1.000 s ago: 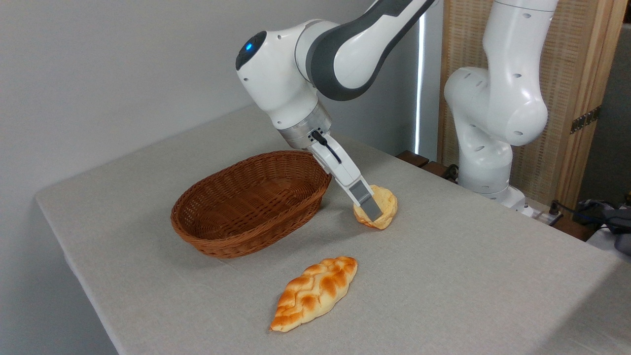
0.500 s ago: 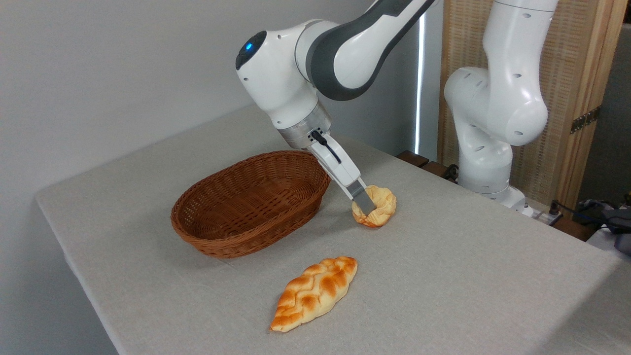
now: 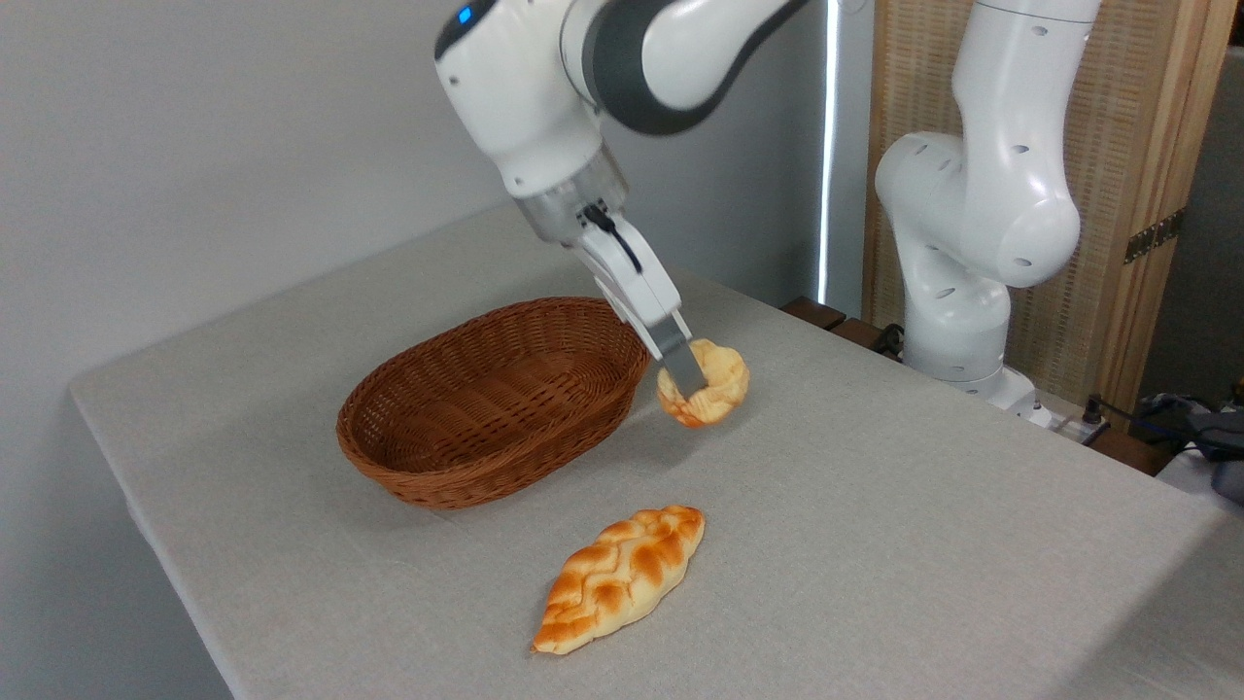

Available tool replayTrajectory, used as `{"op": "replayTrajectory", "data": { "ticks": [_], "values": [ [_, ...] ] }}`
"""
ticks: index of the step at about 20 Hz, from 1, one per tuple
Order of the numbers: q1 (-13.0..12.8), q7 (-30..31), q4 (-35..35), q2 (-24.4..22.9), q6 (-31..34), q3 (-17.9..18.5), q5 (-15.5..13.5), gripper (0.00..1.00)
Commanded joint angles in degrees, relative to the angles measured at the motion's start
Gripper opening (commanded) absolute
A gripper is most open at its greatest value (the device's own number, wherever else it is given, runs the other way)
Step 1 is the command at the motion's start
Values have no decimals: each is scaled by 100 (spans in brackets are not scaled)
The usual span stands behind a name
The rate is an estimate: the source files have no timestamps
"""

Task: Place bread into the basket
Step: 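Lift the bun and carry it over the wicker basket, lowering it in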

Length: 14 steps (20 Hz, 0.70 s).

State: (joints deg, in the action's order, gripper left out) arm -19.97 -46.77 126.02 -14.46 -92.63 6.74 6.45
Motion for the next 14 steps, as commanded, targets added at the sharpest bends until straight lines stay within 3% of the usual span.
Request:
{"op": "replayTrajectory", "data": {
  "ticks": [1,4,7,8,9,14],
  "values": [
    [2,-122,-594,5,158,38,-266,21],
    [2,-87,-1087,57,61,12,-600,22],
    [-7,-52,-1281,119,-175,-24,-837,41],
    [-7,-52,-1281,128,-324,-24,-934,74],
    [-16,-52,-1281,137,-456,-24,-978,100],
    [-34,-34,-1281,233,-598,-33,-1251,100]
  ]
}}
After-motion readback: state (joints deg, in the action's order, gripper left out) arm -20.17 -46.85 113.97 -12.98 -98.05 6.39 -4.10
